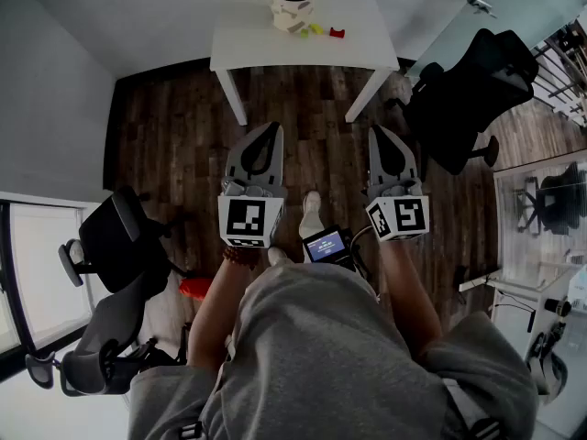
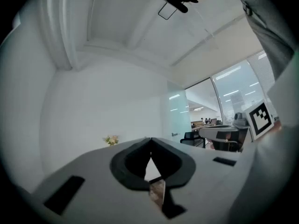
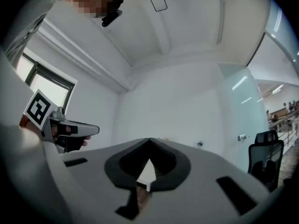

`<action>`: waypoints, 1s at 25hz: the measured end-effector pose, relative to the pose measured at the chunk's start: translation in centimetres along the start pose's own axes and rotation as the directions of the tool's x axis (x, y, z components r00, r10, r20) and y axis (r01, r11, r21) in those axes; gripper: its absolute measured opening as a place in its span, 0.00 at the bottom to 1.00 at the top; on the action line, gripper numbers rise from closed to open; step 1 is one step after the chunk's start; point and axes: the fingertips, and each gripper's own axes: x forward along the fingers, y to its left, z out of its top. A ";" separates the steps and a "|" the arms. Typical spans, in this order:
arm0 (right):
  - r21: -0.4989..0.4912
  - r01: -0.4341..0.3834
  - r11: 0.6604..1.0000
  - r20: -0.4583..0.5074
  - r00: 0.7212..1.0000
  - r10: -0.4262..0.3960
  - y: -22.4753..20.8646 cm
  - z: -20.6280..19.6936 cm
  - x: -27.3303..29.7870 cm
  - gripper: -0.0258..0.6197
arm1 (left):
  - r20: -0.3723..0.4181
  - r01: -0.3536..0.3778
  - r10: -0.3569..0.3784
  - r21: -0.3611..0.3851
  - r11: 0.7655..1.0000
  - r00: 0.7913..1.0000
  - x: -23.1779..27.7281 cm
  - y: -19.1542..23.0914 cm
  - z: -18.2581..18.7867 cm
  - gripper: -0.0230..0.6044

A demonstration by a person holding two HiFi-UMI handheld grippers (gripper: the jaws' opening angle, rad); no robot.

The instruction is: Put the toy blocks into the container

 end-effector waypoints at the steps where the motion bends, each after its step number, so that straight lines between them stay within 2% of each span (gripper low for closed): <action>1: 0.004 -0.016 1.000 0.003 1.000 0.016 -0.2 -0.2 0.6 0.04 | -0.004 -0.002 0.002 0.004 1.000 1.000 0.5 0.2 -0.2 0.05; 10: -0.027 -0.108 0.994 0.000 0.994 0.108 -3.6 -1.7 6.8 0.04 | -0.032 0.009 -0.008 0.026 1.000 0.999 7.8 1.2 -1.5 0.05; 13: -0.005 -0.124 0.992 0.015 0.992 0.124 -5.4 -2.4 9.3 0.04 | -0.035 0.015 -0.014 0.030 0.999 0.999 10.8 1.7 -2.3 0.05; 16: 0.030 -0.143 0.989 0.025 0.989 0.143 -7.7 -3.4 11.8 0.04 | -0.051 0.005 -0.003 0.027 1.000 0.999 14.1 2.2 -3.3 0.05; 25: 0.017 -0.164 0.986 0.028 0.986 0.163 -14.3 -3.9 17.9 0.04 | -0.065 -0.046 0.048 0.031 0.998 0.997 21.6 3.8 -4.6 0.05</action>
